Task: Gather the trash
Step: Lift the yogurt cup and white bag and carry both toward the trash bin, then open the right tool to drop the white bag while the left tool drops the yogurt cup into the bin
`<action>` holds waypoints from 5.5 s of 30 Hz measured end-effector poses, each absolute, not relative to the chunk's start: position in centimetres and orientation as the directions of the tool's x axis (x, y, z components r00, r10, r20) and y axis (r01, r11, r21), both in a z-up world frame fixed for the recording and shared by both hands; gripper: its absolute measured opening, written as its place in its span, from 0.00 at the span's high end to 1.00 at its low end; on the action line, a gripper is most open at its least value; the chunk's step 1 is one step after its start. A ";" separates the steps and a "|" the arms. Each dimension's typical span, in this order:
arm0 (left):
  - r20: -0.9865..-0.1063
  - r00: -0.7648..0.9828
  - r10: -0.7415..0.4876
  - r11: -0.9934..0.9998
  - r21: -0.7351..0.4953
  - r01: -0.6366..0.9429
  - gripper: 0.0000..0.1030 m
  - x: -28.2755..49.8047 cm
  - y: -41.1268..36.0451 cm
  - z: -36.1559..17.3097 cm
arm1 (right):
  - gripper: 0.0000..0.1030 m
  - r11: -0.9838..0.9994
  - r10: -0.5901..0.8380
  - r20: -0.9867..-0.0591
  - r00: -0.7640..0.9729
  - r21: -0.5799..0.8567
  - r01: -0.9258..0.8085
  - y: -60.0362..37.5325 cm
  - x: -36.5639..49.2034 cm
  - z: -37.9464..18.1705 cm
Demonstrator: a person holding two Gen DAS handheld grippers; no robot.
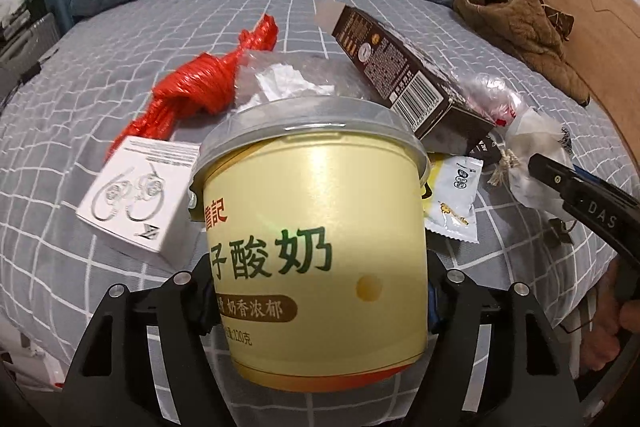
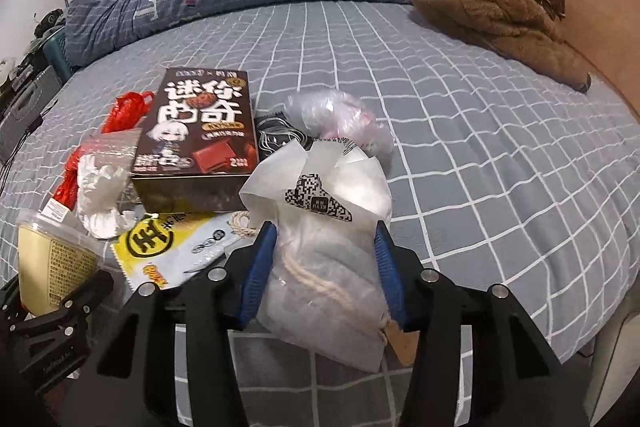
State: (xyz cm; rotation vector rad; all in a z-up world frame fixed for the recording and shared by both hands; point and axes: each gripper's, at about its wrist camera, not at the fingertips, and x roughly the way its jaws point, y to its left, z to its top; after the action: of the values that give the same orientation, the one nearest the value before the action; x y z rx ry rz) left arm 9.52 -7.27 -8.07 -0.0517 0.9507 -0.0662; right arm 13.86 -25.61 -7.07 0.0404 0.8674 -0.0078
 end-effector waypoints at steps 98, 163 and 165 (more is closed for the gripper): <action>-0.765 0.642 -0.056 0.995 -0.093 -0.025 0.32 -15.7 1.5 -0.7 | 0.54 0.991 0.104 -0.724 0.682 0.019 -0.131 -14.2 -13.6 -1.2; -0.946 0.321 -0.054 0.988 -0.097 -0.119 0.32 -11.1 4.3 -23.2 | 0.45 0.974 0.084 -0.949 0.303 0.014 -0.226 -7.8 -8.9 -24.3; -0.944 0.326 -0.045 0.991 -0.084 -0.108 0.32 -11.0 3.9 -23.1 | 0.35 0.975 0.075 -0.945 0.317 0.003 -0.222 -7.9 -8.9 -24.1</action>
State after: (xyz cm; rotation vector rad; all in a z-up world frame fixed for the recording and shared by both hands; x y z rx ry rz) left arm -11.01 3.91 -23.07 -0.1406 1.2392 0.0412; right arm -8.86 -7.88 -24.12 -0.1354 1.2338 0.1963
